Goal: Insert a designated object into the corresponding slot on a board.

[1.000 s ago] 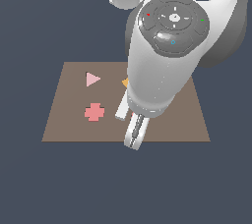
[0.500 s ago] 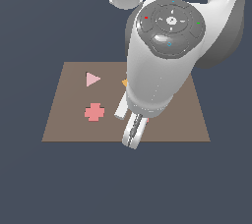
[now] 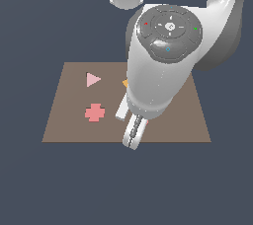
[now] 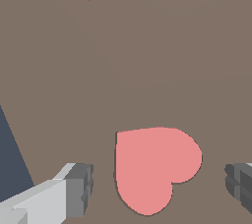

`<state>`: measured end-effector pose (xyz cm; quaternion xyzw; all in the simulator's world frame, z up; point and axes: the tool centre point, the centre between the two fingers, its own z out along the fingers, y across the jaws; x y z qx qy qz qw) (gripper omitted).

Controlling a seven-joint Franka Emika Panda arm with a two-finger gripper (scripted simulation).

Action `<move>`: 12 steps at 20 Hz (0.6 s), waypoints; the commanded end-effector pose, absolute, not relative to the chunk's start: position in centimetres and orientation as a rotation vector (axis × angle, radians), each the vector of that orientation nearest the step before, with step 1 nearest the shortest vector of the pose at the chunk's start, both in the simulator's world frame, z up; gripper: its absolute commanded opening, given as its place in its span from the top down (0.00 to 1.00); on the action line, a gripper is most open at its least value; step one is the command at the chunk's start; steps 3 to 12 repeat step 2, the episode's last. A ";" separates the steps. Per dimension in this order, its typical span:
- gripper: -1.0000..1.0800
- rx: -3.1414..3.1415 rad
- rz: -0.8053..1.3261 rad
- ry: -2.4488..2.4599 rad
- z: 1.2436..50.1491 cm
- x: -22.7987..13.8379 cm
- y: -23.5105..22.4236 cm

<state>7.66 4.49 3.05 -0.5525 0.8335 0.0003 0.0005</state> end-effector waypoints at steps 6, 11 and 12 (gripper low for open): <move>0.04 -1.735 0.001 2.617 3.0 7.7 4.5; 0.04 -1.735 0.001 2.617 3.0 7.7 4.5; 0.04 -1.735 0.001 2.617 3.0 7.7 4.5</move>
